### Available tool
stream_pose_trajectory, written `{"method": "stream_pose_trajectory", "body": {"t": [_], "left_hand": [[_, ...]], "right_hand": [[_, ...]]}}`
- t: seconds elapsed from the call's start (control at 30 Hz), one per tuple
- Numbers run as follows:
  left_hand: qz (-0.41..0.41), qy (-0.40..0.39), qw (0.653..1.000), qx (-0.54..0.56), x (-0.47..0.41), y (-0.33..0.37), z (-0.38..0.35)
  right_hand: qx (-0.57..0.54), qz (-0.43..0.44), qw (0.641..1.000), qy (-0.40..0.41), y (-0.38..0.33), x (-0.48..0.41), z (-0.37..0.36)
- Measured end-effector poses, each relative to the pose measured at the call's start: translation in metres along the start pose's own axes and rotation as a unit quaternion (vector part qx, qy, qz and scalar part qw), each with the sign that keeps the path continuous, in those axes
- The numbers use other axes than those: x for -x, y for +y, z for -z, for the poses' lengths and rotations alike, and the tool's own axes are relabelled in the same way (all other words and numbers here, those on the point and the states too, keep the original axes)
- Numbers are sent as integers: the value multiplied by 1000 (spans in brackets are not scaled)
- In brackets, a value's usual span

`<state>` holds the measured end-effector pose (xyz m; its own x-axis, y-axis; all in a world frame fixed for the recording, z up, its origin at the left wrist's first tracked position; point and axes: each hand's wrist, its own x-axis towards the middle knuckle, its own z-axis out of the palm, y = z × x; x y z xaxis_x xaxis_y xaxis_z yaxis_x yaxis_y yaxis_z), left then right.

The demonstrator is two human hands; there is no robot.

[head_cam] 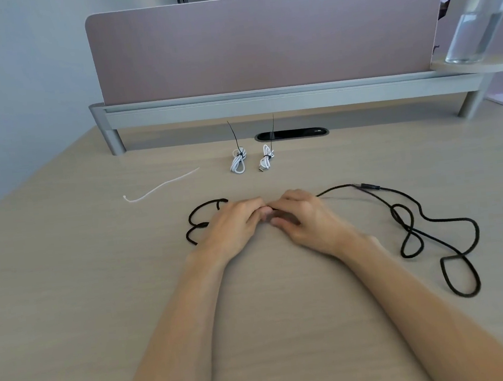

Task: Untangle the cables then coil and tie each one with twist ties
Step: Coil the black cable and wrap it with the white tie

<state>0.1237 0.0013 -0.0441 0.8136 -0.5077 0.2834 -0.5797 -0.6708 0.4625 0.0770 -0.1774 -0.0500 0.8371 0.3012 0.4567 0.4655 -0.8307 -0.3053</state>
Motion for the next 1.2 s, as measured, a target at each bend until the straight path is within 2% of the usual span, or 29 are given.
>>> {"method": "stream_pose_trajectory", "body": {"t": [0.1, 0.2, 0.23, 0.27, 0.33, 0.43, 0.5, 0.57, 0.67, 0.7, 0.77, 0.87, 0.93, 1.0, 1.1, 1.13, 1.2], "left_hand": [[5, 0, 1000, 8, 1, 0, 2], [14, 7, 1000, 12, 2, -1, 3], [16, 9, 1000, 12, 2, -1, 3], [17, 10, 1000, 13, 2, -1, 3], [12, 10, 1000, 10, 2, 1, 2], [-1, 9, 1000, 9, 2, 5, 1], [-2, 7, 1000, 11, 3, 6, 1], [8, 4, 1000, 9, 3, 5, 3], [25, 8, 1000, 6, 2, -4, 6], [25, 12, 1000, 4, 2, -5, 6], [16, 10, 1000, 5, 2, -3, 6], [-5, 10, 1000, 11, 2, 5, 2], [-8, 10, 1000, 11, 2, 6, 2], [2, 10, 1000, 8, 3, 4, 4], [16, 19, 1000, 4, 4, 0, 6], [18, 24, 1000, 0, 4, -1, 6], [16, 32, 999, -7, 3, -1, 6]], "right_hand": [[17, -58, 997, 37, 14, 0, 0], [95, -240, 962, 86, 32, 6, 14], [119, -285, 947, 92, 37, 9, 18], [136, -293, 942, 95, 38, 11, 20], [161, -209, 960, 99, 32, 13, 15], [112, -37, 991, 68, 14, 4, -1], [65, 4, 997, 39, 7, -1, -7], [44, -38, 997, 43, 11, -2, -4], [109, -211, 968, 81, 28, 4, 11], [139, -241, 956, 89, 31, 7, 15], [143, -212, 962, 94, 25, 9, 15], [40, -82, 994, 54, 6, 4, 3], [14, -31, 999, 41, 2, 1, -5], [20, -94, 992, 84, 9, -1, -4], [71, -254, 952, 157, 24, 2, 6], [80, -274, 945, 163, 26, 4, 8], [71, -230, 957, 162, 22, 6, 9]]}}
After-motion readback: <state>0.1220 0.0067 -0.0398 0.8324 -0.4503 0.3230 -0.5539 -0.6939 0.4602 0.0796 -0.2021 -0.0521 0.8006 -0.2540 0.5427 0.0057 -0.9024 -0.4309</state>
